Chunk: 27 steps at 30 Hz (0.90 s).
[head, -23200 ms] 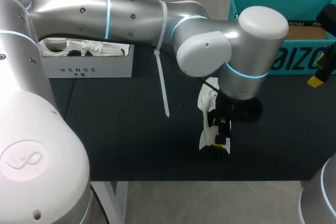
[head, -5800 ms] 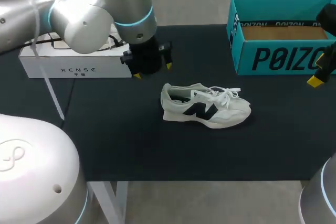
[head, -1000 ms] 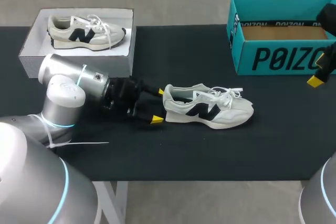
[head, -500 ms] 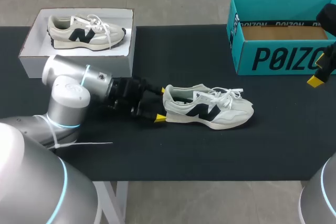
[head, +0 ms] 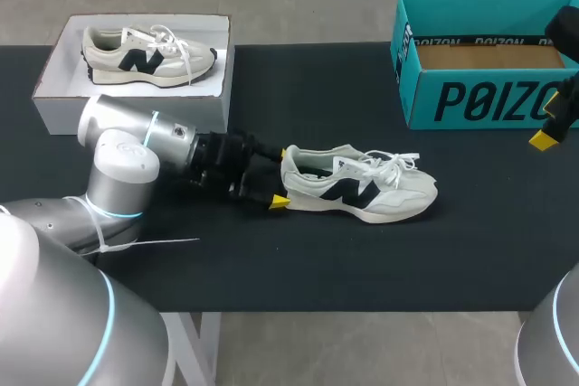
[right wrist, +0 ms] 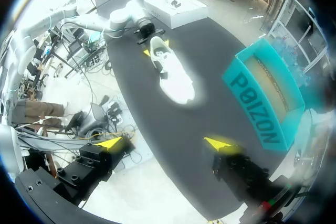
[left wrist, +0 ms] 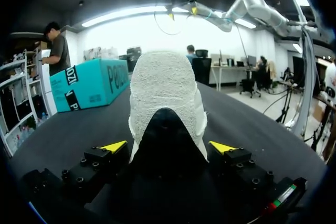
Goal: Take the shoe out of the shoebox, open the shoe tongue, remove and reinsert the insole, then place the shoe into the shoebox
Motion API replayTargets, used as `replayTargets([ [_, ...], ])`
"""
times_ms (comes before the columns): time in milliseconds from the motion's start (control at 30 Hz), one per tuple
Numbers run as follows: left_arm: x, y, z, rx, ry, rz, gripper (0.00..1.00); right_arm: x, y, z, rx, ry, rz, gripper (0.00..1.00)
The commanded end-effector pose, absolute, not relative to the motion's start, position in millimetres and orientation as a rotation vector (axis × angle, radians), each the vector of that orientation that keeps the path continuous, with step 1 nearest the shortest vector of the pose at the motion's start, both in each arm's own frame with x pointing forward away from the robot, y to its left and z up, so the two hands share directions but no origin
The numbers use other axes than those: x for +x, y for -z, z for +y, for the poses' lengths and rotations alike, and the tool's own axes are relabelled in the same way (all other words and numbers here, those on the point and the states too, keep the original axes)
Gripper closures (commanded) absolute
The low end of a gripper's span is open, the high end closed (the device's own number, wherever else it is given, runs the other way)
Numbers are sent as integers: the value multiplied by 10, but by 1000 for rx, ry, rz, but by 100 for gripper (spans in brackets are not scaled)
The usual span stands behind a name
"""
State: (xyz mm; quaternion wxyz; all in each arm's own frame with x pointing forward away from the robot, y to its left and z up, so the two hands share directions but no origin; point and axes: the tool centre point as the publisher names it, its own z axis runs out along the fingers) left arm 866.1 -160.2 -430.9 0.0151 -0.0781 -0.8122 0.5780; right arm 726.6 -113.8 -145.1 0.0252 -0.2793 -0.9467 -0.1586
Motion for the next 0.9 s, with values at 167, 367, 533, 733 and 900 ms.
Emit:
replayTargets([
  [167, 8677, 4385, -1606, -355, -1829, -2497, 100, 7287, 1453, -1138, -862, 486, -2924, 0],
  [367, 8677, 4385, -1606, -355, -1829, -2497, 100, 7287, 1453, -1138, -862, 486, -2924, 0],
  [533, 8677, 4385, -1606, -355, -1829, -2497, 100, 7287, 1453, -1138, -862, 486, -2924, 0],
  [733, 8677, 4385, -1606, -355, -1829, -2497, 100, 7287, 1453, -1138, -862, 486, -2924, 0],
  [900, 8677, 4385, -1606, -355, -1829, -2497, 100, 7287, 1453, -1138, -862, 486, -2924, 0],
])
